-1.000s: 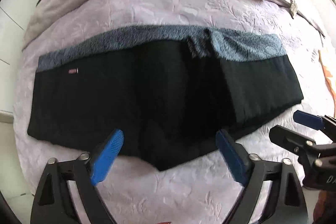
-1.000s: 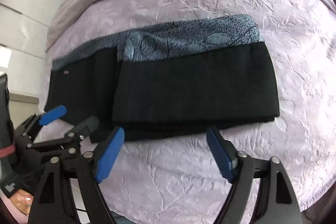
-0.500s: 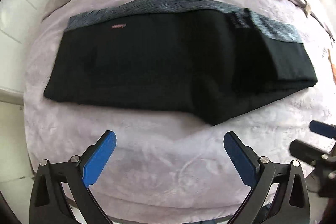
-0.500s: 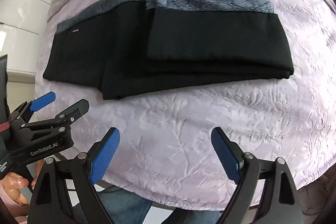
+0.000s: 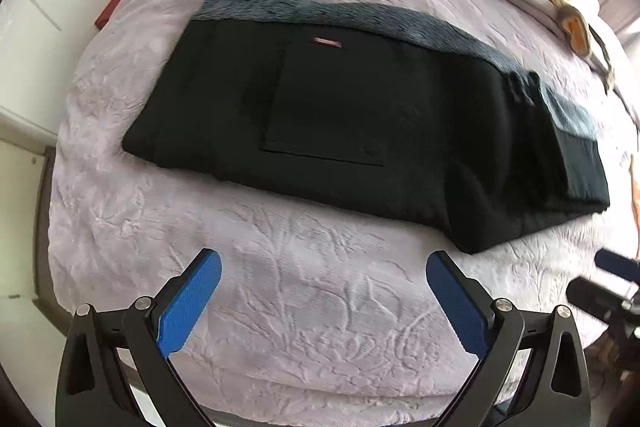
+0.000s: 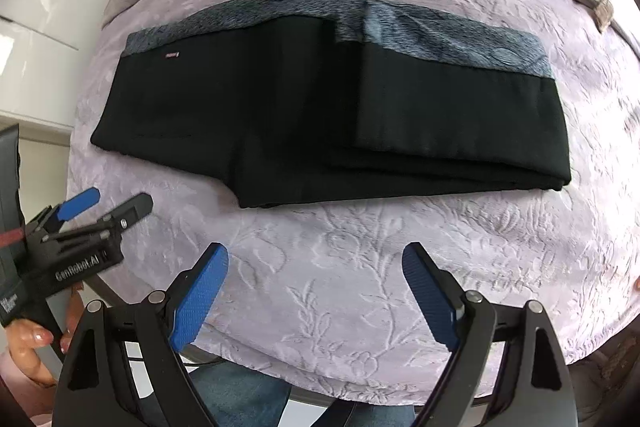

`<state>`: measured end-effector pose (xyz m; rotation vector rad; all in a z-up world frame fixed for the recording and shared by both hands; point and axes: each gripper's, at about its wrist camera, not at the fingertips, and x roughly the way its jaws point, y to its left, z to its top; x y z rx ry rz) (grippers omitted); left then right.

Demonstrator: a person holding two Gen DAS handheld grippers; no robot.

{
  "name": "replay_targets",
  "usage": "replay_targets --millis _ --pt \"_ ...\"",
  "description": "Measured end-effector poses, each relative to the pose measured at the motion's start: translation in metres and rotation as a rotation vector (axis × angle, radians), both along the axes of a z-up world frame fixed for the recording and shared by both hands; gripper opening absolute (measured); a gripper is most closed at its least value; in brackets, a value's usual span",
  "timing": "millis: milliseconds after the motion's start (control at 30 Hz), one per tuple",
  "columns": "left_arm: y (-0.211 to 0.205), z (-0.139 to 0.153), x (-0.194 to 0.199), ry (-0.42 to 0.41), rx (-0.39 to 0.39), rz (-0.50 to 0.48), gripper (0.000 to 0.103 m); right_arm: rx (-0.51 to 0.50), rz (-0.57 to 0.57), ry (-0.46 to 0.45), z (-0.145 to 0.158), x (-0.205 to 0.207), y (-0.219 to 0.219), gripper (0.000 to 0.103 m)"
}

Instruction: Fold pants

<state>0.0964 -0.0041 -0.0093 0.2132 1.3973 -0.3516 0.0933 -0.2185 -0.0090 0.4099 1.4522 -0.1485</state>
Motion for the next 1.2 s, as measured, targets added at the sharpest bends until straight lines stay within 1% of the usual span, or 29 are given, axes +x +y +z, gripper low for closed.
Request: replay_targets --millis 267,433,567,667,767,800,867,1000,1033,1100,1200 --pt "0.023 -0.006 0.016 0.004 -0.028 0.057 0.103 -0.006 0.029 0.018 -0.006 0.01 0.021 0.091" --pt "0.039 -0.012 0.035 -0.008 -0.046 0.098 0.103 -0.006 0.044 0.03 -0.011 0.021 0.029 0.091" --pt "0.058 -0.014 0.049 -0.014 -0.091 0.155 0.103 -0.007 0.059 0.038 -0.016 0.032 0.035 0.091" --pt "0.074 -0.017 0.057 -0.003 -0.142 0.192 0.103 -0.011 0.07 0.038 -0.019 0.042 0.038 0.091" --pt "0.09 -0.017 0.063 -0.011 -0.192 0.226 0.103 -0.005 0.073 0.031 -0.019 0.047 0.041 0.091" --pt "0.097 -0.018 0.066 -0.009 -0.226 0.243 0.103 -0.003 0.075 0.028 -0.019 0.048 0.042 0.091" --pt "0.111 -0.023 0.07 0.015 -0.328 0.279 0.103 0.004 0.079 0.029 -0.021 0.048 0.044 0.091" --pt "0.125 -0.037 0.079 0.06 -0.445 0.329 0.103 0.012 0.089 0.058 -0.029 0.048 0.046 0.091" --pt "0.126 -0.04 0.081 0.061 -0.46 0.332 0.103 0.009 0.09 0.064 -0.031 0.047 0.046 0.091" --pt "0.126 -0.049 0.089 0.057 -0.466 0.355 0.103 0.007 0.088 0.069 -0.032 0.046 0.046 0.091" --pt "0.125 -0.063 0.101 0.084 -0.51 0.4 0.103 0.005 0.086 0.083 -0.035 0.046 0.044 0.091"
